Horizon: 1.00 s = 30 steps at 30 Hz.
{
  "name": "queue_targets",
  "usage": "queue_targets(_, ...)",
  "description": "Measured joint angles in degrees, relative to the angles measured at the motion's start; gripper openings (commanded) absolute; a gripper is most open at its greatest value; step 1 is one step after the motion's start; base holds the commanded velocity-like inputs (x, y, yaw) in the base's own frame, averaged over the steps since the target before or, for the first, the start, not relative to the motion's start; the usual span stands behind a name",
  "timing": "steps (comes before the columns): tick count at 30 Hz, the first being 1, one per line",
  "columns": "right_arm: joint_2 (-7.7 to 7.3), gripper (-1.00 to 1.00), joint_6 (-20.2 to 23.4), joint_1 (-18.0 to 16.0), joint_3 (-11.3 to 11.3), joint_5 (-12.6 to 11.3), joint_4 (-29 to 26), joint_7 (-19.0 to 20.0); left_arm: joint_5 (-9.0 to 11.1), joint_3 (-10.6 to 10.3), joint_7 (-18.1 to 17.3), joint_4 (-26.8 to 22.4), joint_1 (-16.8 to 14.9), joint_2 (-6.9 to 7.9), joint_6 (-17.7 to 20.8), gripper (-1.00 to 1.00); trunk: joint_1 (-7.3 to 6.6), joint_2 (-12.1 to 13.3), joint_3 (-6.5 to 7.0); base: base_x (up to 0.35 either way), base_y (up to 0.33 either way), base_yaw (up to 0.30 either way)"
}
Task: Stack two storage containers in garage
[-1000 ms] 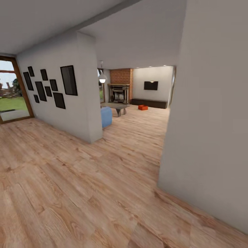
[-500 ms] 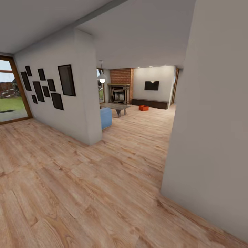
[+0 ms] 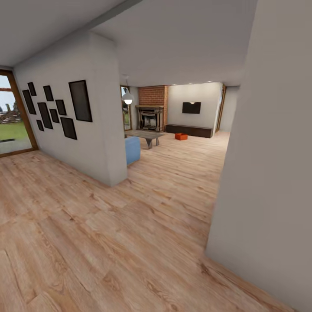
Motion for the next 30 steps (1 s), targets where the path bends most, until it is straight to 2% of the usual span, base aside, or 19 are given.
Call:
queue_targets(25,-0.01,1.0,0.0,0.0,0.0,0.0,0.0,0.0,0.03,0.0,0.0,0.0,0.0,0.0,0.0,1.0,0.0,0.0,0.0,0.322,0.0,0.001)
queue_targets(30,-0.02,1.0,0.01,-0.01,0.01,0.0,0.0,0.0,0.01,0.0,0.0,-0.02,0.01,0.0,-0.01,1.0,0.0,0.0,0.0,0.322,0.0,0.165)
